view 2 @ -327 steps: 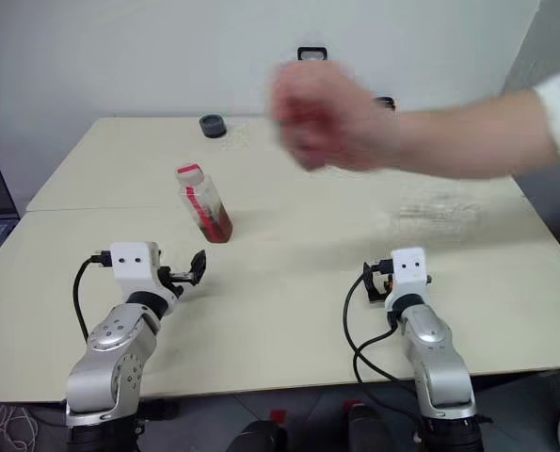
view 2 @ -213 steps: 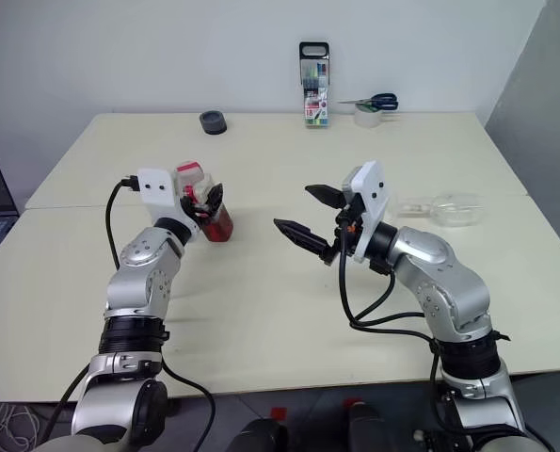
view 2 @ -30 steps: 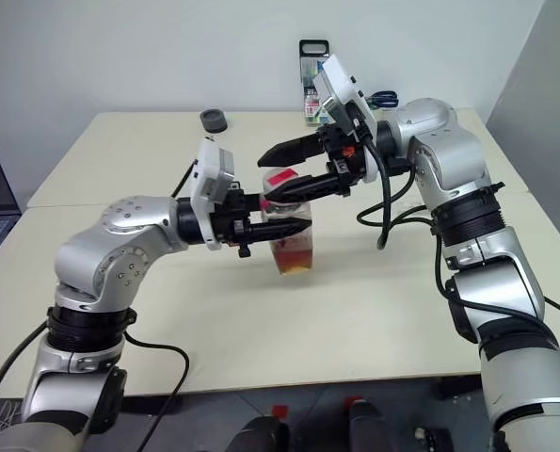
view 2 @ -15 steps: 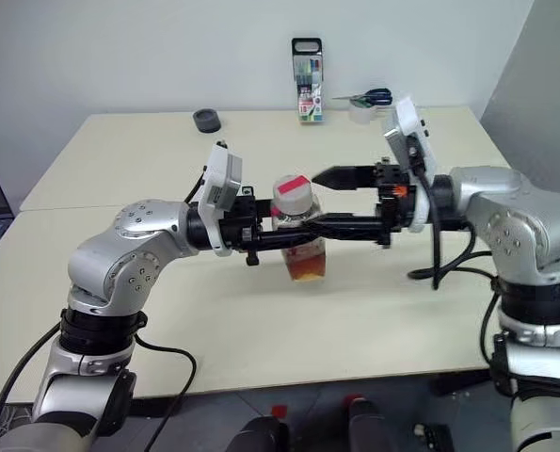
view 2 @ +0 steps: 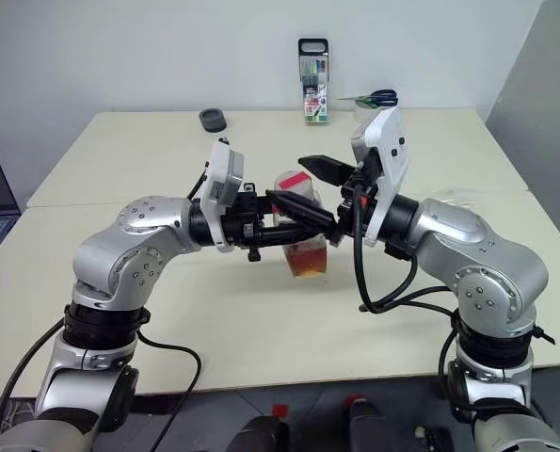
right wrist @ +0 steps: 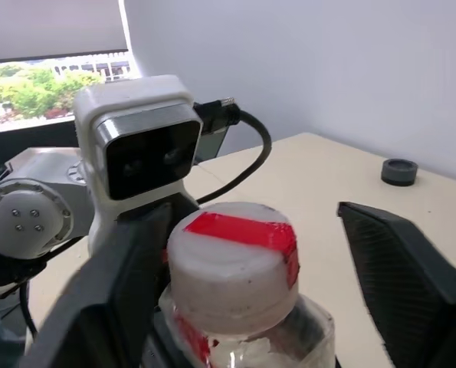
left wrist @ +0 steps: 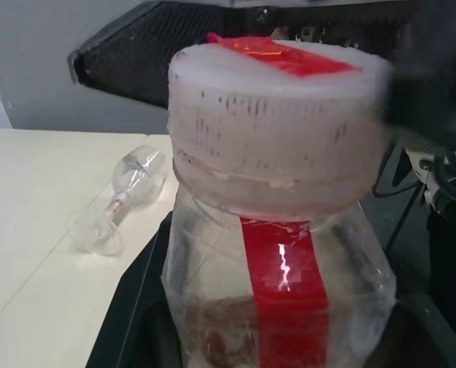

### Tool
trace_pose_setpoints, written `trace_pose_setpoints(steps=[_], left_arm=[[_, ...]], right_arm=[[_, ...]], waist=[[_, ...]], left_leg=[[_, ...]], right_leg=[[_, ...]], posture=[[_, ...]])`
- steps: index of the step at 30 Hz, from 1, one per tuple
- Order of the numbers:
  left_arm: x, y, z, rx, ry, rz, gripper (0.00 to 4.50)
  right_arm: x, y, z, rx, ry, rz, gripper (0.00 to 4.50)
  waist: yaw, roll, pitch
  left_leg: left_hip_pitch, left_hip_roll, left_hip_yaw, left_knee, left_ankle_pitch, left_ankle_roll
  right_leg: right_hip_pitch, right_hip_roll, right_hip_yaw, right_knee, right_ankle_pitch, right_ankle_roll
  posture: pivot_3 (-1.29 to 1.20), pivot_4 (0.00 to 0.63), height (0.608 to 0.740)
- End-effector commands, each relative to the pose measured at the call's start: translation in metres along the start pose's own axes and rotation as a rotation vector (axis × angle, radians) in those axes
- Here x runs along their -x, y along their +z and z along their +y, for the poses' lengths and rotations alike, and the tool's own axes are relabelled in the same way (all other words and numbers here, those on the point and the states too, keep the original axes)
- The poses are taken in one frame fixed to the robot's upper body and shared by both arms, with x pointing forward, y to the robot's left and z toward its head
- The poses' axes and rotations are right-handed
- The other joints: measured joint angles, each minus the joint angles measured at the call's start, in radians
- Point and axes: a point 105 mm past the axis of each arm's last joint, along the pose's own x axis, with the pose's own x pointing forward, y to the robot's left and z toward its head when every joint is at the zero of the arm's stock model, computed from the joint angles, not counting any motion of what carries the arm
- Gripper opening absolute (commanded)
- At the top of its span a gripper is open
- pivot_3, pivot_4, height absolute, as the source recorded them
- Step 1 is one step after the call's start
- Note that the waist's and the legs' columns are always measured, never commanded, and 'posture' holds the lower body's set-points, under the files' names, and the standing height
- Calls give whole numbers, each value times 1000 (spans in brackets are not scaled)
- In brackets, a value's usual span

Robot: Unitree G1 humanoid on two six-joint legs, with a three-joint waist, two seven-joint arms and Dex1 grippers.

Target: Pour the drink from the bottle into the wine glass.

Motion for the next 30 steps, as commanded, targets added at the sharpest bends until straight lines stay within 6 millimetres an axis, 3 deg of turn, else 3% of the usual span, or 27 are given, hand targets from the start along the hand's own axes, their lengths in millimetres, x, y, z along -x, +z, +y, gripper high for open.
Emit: trace_pose_setpoints(steps=[1, 2, 10, 14, 20, 27, 30], left_arm=[[-2, 15, -4, -72, -19, -32, 1849], [-1, 15, -4, -71, -17, -31, 1849], [1, 15, -5, -72, -12, -27, 1849], [0, 15, -9, -61, -35, -28, 1849], [-2, 19, -12, -42, -60, -41, 1849], [-2, 19, -13, -33, -59, -41, 1849], [-3, 17, -12, -30, -51, -44, 1849]], right_arm=[[2, 13, 0, 37, -21, -67, 2136], [2, 13, 0, 37, -17, -67, 1855], [0, 12, 5, 52, 25, -64, 1841], [2, 15, 5, 77, 243, -4, 1841], [-5, -1, -39, 77, 388, 133, 1841], [-14, -2, -66, 87, 457, 192, 1841], [-9, -1, -66, 68, 474, 198, 2883]], waist=[[0, 0, 0], [0, 0, 0], [0, 0, 0], [-1, 0, 0], [-3, 0, 0], [-3, 0, 1], [0, 0, 1]], left_leg=[[0, 0, 0, 0, 0, 0], [0, 0, 0, 0, 0, 0], [0, 0, 0, 0, 0, 0], [0, 0, 1, 0, 0, 0], [9, 1, 2, -2, -2, 5], [11, 1, 3, -3, -1, 2], [10, 1, 2, -3, 0, 1]], right_leg=[[0, 0, 0, 0, 0, 0], [0, 0, 0, 0, 0, 0], [0, 0, 0, 0, 0, 0], [0, 1, 0, 0, 0, 0], [9, 6, 0, -3, 0, 0], [9, 4, 1, -3, 0, 0], [9, 2, 1, -4, 0, 0]], posture=[[0, 150, 740], [0, 150, 740], [0, 150, 740], [0, 150, 740], [0, 150, 740], [0, 150, 740], [0, 150, 740]])
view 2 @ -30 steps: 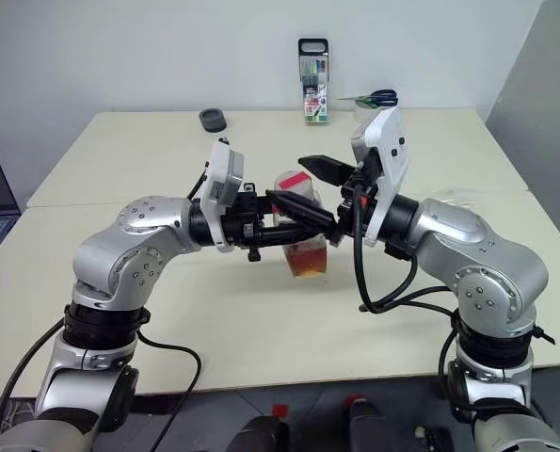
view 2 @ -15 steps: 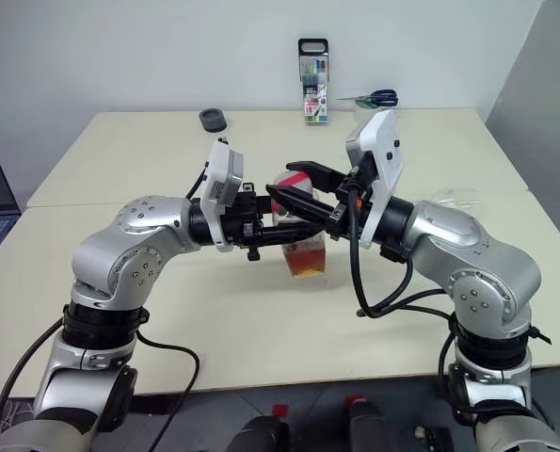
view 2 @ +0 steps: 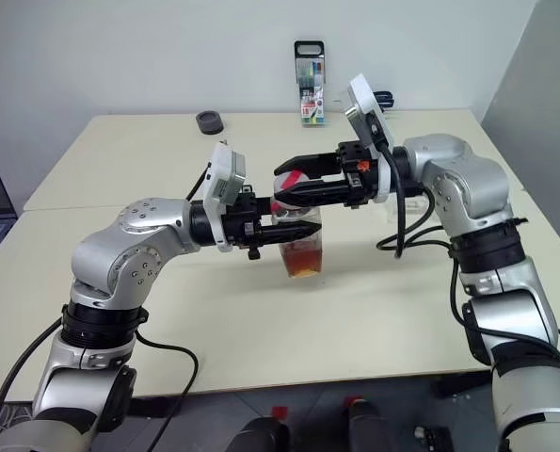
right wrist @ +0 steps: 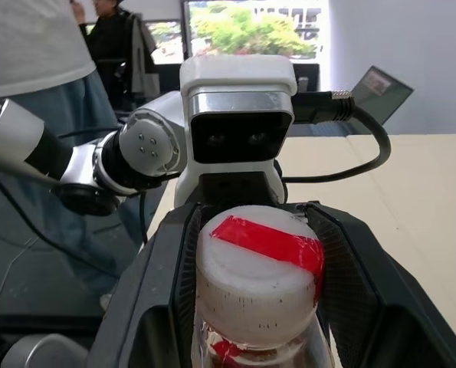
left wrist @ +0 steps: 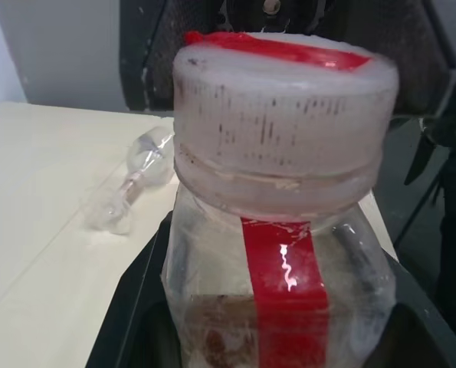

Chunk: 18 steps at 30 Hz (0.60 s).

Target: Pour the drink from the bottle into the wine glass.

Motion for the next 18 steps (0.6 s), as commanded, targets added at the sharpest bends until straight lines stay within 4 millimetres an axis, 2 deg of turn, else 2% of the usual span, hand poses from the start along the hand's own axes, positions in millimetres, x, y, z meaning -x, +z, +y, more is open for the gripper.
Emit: trace_pose_setpoints(steps=[1, 3, 5, 8, 11, 15, 18], left_arm=[[-3, 23, -20, -80, -103, -77, 1849], [-3, 23, -19, -80, -99, -79, 1849], [-2, 23, -16, -82, -84, -81, 1849], [-2, 22, -12, -83, -66, -88, 1849], [-3, 23, -11, -84, -64, -93, 1849], [-4, 24, -11, -84, -68, -96, 1849], [-5, 24, -11, -85, -71, -96, 1849]], right_arm=[[25, -2, -9, -7, -109, 39, 3206], [29, -1, -2, -15, -105, 39, 3955], [36, -3, 10, -5, -115, 61, 4478], [43, -4, 25, -33, -146, 68, 4478], [39, 1, 36, -31, -187, 32, 4478], [19, 14, 50, -28, -237, -69, 4478], [8, 22, 45, 26, -339, -142, 4478]], waist=[[3, 0, 0], [6, 0, 0], [9, 0, 0], [7, 0, 0], [1, 0, 0], [-1, 0, 0], [1, 0, 0]], left_leg=[[-1, 0, 0, 0, 0, 0], [-3, -1, -2, 1, 0, 0], [-5, -1, -4, 2, 0, 0], [-8, -1, -4, 2, 0, 0], [-9, -1, -4, 2, 0, 0], [-9, -1, -3, 2, 0, 0], [-9, -1, -4, 2, 0, 0]], right_leg=[[0, 0, 0, 0, 0, 0], [-1, -2, -1, -1, 0, 0], [-1, -3, -1, -2, 0, 0], [-4, -3, -1, -2, 0, 0], [-6, -3, -1, -1, 0, 0], [-6, -3, -1, 1, 0, 0], [-6, -3, -1, 2, 0, 0]], posture=[[0, 150, 740], [0, 150, 740], [0, 150, 740], [0, 150, 740], [0, 150, 740], [0, 150, 740], [0, 150, 740]])
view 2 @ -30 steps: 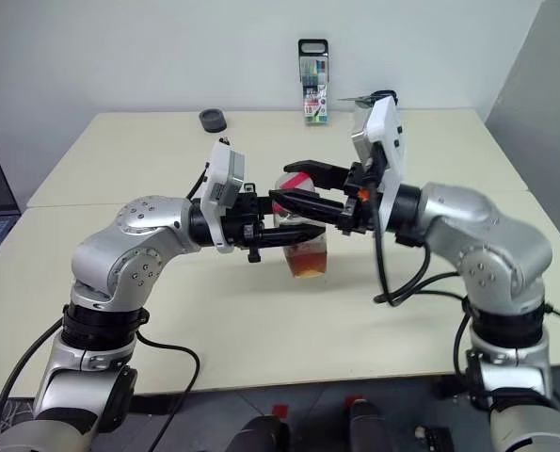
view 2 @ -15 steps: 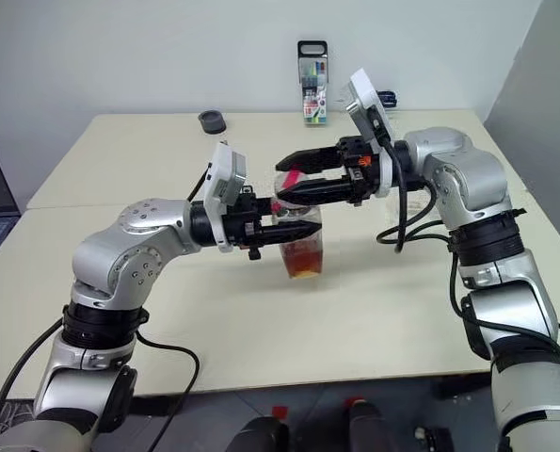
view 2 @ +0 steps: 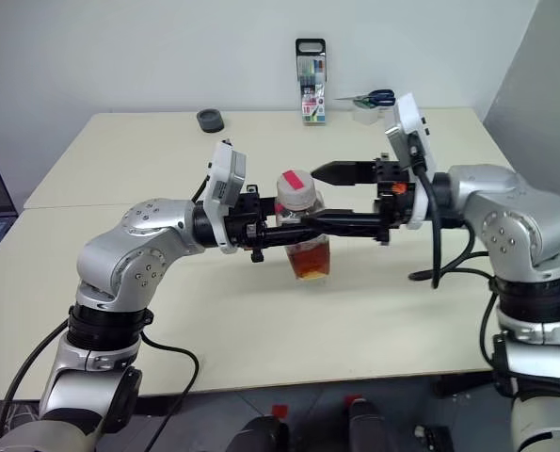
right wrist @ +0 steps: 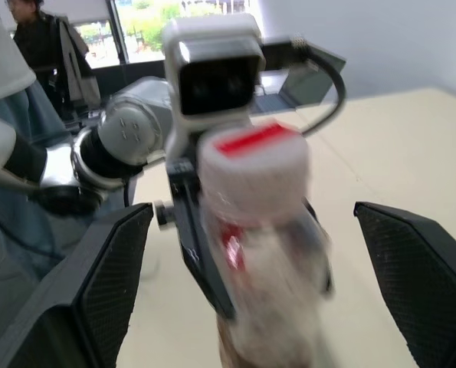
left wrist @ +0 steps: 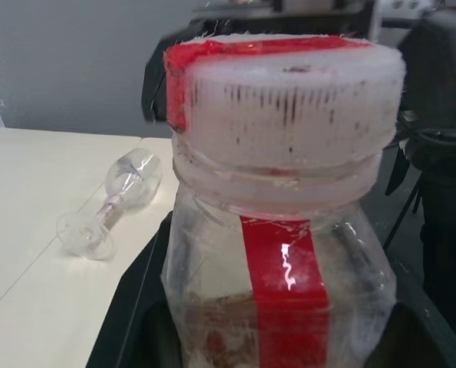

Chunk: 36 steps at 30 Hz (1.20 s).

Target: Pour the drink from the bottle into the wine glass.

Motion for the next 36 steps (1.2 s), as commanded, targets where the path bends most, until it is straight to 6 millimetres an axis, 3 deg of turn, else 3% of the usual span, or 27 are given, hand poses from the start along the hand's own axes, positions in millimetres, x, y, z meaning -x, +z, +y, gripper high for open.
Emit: trace_pose_setpoints(steps=[1, 13, 25, 36], left_arm=[[-2, 18, -2, -68, -18, -41, 1849], [-3, 19, -2, -81, -18, -27, 1849], [-3, 18, -2, -87, -14, -32, 1849], [-5, 19, -2, -91, -19, -38, 1849]], right_arm=[[-7, 19, 0, 86, -105, -92, 4478], [-16, 17, -14, 146, -181, -124, 4478], [3, 13, -22, 154, -235, -87, 4478], [11, 9, -17, 146, -261, -65, 4478]], waist=[[1, 0, 0], [1, 0, 0], [1, 0, 0], [2, 0, 0]], left_leg=[[0, 0, 0, 0, 0, 0], [0, -1, 1, 0, 0, 0], [0, 0, 1, 0, 0, 0], [0, 0, 1, 0, 0, 0]], right_leg=[[0, 0, 0, 0, 0, 0], [0, 0, -1, 0, 0, 0], [0, 0, -1, 0, 0, 0], [0, 0, -1, 0, 0, 0]], posture=[[0, 150, 740], [0, 150, 740], [0, 150, 740], [0, 150, 740]])
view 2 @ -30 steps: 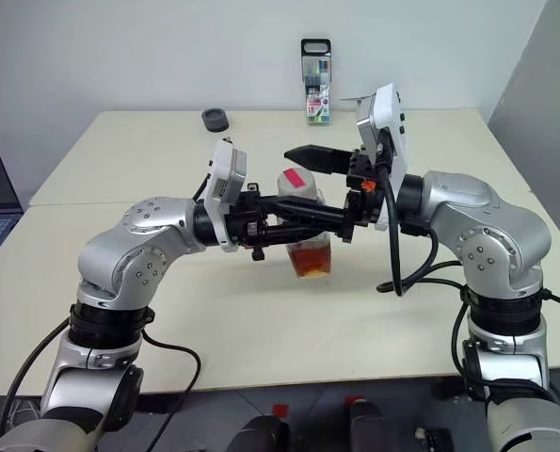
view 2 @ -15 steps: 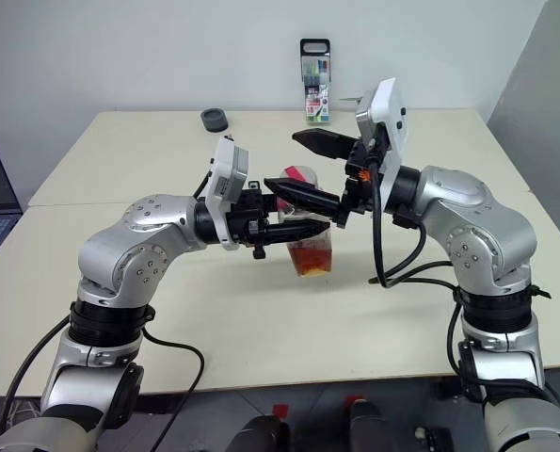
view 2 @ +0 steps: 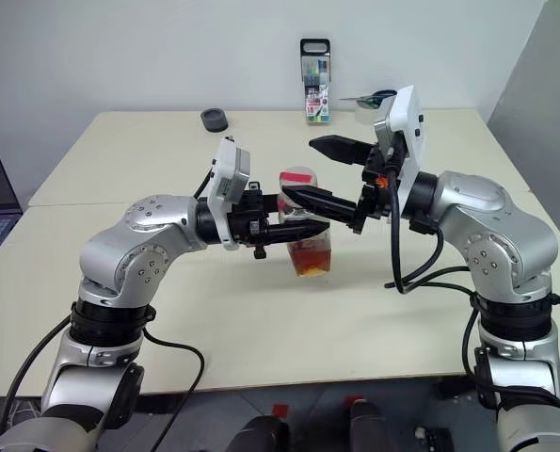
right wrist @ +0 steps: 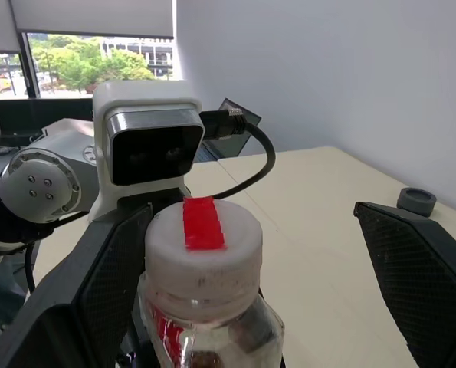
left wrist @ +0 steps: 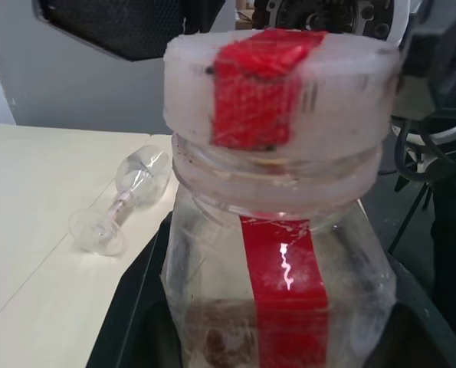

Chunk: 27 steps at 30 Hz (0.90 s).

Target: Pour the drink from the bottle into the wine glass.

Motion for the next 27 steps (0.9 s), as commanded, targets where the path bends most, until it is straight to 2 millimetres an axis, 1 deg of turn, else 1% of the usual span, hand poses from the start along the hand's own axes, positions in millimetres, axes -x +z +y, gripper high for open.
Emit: trace_pose_setpoints(steps=[1, 7, 18, 25, 27], left_arm=[[-2, 18, -5, -76, -26, -54, 1849], [-2, 18, -5, -76, -26, -52, 1849], [0, 18, -4, -79, -18, -47, 1849], [0, 18, -4, -79, -18, -48, 1849], [0, 18, -4, -79, -17, -48, 1849]], right_arm=[[7, 7, -4, 25, -40, -10, 4478], [9, 9, -4, 25, -44, -12, 4478], [18, 6, -10, 22, -65, 13, 4478], [17, 7, -4, 21, -38, 12, 4478], [16, 8, 2, 6, -5, 12, 4478]], waist=[[0, 0, 0], [0, 0, 0], [0, 0, 0], [1, 0, 0], [0, 0, 0]], left_leg=[[0, 0, 0, 0, 0, 0], [0, 0, 0, 0, 0, 0], [0, 0, 0, 0, 0, 0], [0, 0, 0, 0, 0, 0], [0, 0, 0, 0, 0, 0]], right_leg=[[0, 0, 0, 0, 0, 0], [0, 0, 0, 0, 0, 0], [0, 0, 0, 0, 0, 0], [0, 0, 0, 0, 0, 0], [0, 0, 0, 0, 0, 0]], posture=[[0, 150, 740], [0, 150, 740], [0, 150, 740], [0, 150, 740], [0, 150, 740]])
